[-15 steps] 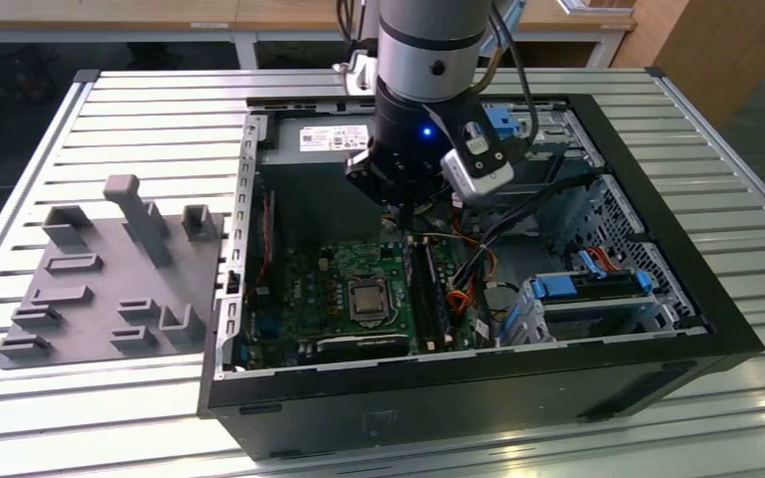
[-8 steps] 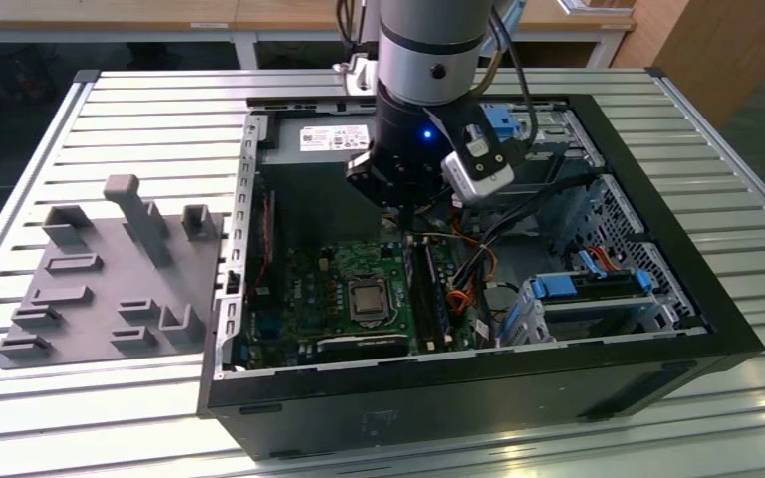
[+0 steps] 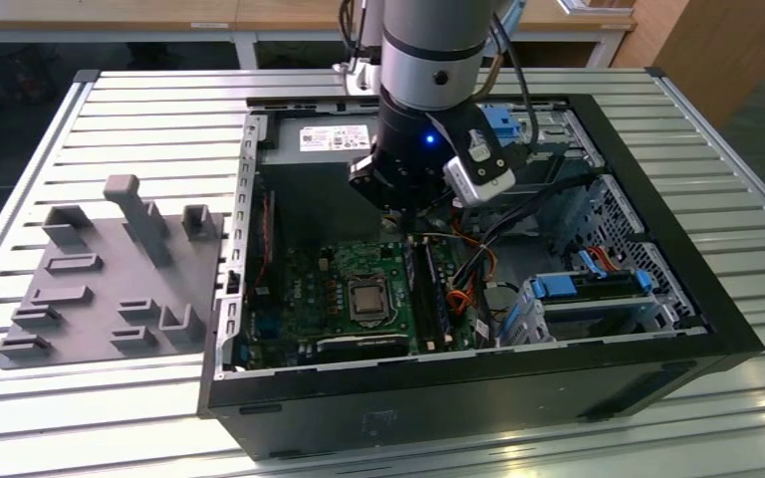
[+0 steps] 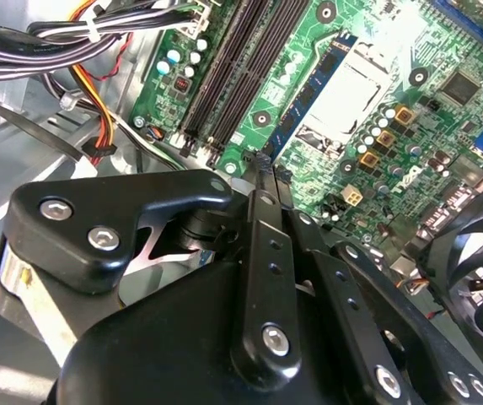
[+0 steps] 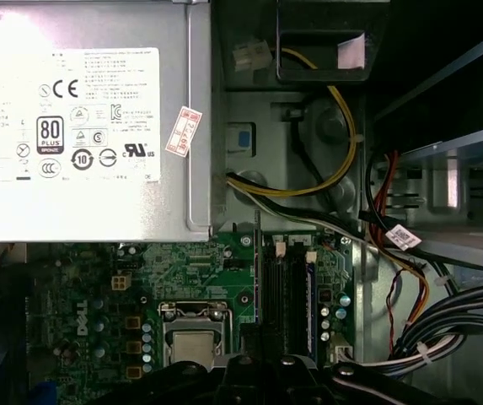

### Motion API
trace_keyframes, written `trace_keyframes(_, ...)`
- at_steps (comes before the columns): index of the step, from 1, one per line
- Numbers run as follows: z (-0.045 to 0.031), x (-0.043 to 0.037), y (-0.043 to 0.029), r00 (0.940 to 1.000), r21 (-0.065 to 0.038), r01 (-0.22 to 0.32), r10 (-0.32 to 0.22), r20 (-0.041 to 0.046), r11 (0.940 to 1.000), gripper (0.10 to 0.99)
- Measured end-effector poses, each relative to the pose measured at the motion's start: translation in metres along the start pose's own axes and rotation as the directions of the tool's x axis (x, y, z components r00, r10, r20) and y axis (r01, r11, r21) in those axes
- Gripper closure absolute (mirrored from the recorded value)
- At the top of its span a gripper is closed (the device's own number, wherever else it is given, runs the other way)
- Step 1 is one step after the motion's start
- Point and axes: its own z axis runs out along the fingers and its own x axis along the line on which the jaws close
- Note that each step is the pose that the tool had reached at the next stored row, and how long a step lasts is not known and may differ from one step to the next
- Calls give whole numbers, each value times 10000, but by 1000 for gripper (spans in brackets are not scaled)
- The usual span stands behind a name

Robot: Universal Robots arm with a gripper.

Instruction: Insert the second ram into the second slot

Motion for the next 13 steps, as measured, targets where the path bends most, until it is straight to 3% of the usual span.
trace_keyframes(13, 69, -6, -40, 10000, -3, 0, 0, 0, 10000, 969)
